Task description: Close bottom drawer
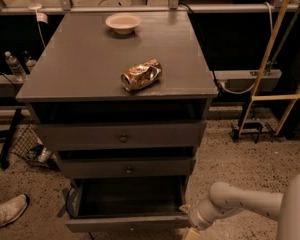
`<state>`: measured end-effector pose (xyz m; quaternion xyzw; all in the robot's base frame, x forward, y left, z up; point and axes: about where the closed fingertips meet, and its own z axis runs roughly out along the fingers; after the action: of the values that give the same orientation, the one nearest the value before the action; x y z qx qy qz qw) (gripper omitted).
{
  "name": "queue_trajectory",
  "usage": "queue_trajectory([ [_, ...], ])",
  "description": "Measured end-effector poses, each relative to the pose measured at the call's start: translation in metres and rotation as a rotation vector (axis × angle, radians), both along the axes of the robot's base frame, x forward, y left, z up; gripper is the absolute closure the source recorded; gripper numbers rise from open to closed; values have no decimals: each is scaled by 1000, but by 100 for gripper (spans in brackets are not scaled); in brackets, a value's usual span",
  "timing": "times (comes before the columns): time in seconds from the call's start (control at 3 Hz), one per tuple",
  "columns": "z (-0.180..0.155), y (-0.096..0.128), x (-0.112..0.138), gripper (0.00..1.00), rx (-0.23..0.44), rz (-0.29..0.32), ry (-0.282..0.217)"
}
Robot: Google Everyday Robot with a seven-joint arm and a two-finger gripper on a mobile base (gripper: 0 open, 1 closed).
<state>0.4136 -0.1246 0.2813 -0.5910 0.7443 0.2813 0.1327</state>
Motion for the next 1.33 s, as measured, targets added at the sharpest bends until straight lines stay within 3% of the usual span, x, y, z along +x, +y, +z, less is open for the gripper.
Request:
queue_trajectory([
  [0.67,-31,-8,-22,41,2,15,76],
  [1.0,-46,-8,-27,72,-5,11,98],
  [1.33,-63,-2,-26,95,-15,-7,106],
])
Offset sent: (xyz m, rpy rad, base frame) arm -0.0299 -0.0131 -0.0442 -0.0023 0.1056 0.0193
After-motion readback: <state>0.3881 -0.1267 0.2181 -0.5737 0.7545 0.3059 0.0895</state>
